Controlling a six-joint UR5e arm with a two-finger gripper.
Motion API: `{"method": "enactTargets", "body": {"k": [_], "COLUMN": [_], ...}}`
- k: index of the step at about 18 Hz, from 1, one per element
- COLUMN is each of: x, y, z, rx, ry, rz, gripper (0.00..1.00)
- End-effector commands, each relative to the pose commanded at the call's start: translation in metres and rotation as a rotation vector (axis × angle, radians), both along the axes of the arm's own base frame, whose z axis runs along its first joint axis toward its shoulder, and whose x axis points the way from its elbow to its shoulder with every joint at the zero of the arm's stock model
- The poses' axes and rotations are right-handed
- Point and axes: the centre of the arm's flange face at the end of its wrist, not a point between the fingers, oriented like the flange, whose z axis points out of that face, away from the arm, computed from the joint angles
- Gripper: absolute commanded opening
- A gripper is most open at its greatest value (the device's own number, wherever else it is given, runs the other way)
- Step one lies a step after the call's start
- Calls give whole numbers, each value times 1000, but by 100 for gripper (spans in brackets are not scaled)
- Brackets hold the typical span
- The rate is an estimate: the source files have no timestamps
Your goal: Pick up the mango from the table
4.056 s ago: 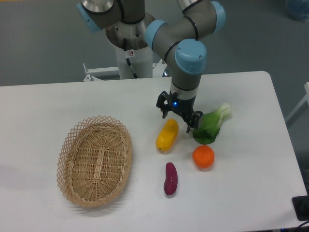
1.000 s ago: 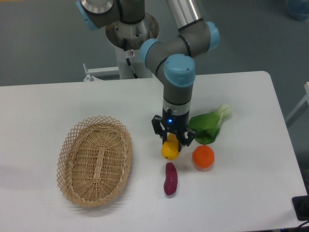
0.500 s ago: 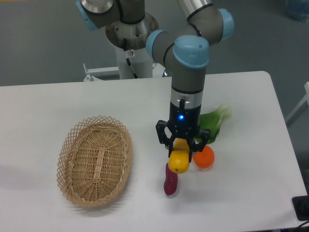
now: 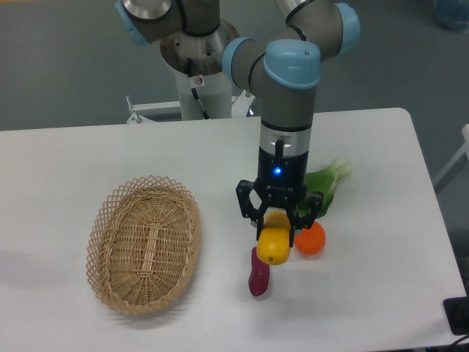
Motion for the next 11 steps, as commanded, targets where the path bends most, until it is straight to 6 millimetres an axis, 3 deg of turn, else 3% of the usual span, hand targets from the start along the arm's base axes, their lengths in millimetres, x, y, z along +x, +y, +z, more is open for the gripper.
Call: {"method": "enactTargets", "body": {"k": [11], "x": [2], "y": [-1], "z": [1], "rx": [-3], "ry": [5], "rz": [-2], "gripper": [44]}}
